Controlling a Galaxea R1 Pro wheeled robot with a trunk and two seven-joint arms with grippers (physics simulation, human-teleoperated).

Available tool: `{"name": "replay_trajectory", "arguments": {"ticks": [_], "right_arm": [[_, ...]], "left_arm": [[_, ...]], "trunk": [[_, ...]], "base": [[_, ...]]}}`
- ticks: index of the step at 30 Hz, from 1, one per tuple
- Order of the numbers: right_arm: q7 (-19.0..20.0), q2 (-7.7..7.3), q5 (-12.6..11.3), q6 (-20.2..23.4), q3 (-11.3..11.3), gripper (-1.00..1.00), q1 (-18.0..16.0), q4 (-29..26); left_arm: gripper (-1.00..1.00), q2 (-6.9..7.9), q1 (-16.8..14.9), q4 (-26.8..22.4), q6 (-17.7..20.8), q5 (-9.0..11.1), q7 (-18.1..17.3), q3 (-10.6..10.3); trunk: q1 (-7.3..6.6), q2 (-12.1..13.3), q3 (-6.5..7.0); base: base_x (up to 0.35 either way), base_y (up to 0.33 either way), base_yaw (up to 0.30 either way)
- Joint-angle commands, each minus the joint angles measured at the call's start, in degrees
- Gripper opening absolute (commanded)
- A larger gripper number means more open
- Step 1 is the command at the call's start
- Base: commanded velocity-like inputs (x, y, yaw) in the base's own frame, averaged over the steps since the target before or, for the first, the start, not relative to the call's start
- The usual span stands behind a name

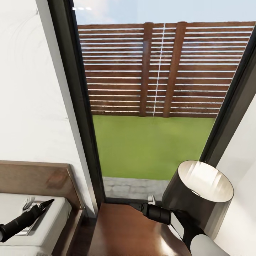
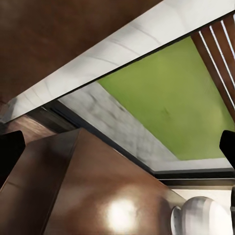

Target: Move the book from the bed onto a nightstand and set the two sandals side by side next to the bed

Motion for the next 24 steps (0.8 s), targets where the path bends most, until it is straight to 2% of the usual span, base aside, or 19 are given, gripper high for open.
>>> {"name": "replay_trajectory", "arguments": {"ticks": [1, 11, 18, 24], "right_arm": [[0.05, 0.01, -0.29, 0.51, -0.05, 1.0, -0.03, 0.0], [0.05, 0.01, -0.31, 0.5, -0.05, 1.0, -0.03, 0.0], [0.05, 0.01, -0.29, 0.53, -0.04, 1.0, -0.03, 0.0], [0.05, 0.01, -0.29, 0.5, -0.05, 1.0, -0.03, 0.0]], "left_arm": [[1.0, 0.0, -0.04, 0.03, 0.46, 0.24, -0.11, 0.12], [1.0, 0.0, -0.04, 0.03, 0.46, 0.25, -0.11, 0.12], [1.0, 0.0, -0.04, 0.03, 0.46, 0.25, -0.11, 0.12], [1.0, 0.0, -0.04, 0.03, 0.46, 0.25, -0.11, 0.12]], "trunk": [[0.0, -0.03, -0.07], [0.0, -0.03, -0.09], [0.0, -0.03, -0.15], [0.0, -0.03, -0.23]], "base": [[0.0, 0.0, 0.0], [0.0, 0.0, 0.002], [0.0, 0.0, 0.156], [0.0, 0.0, 0.02]]}}
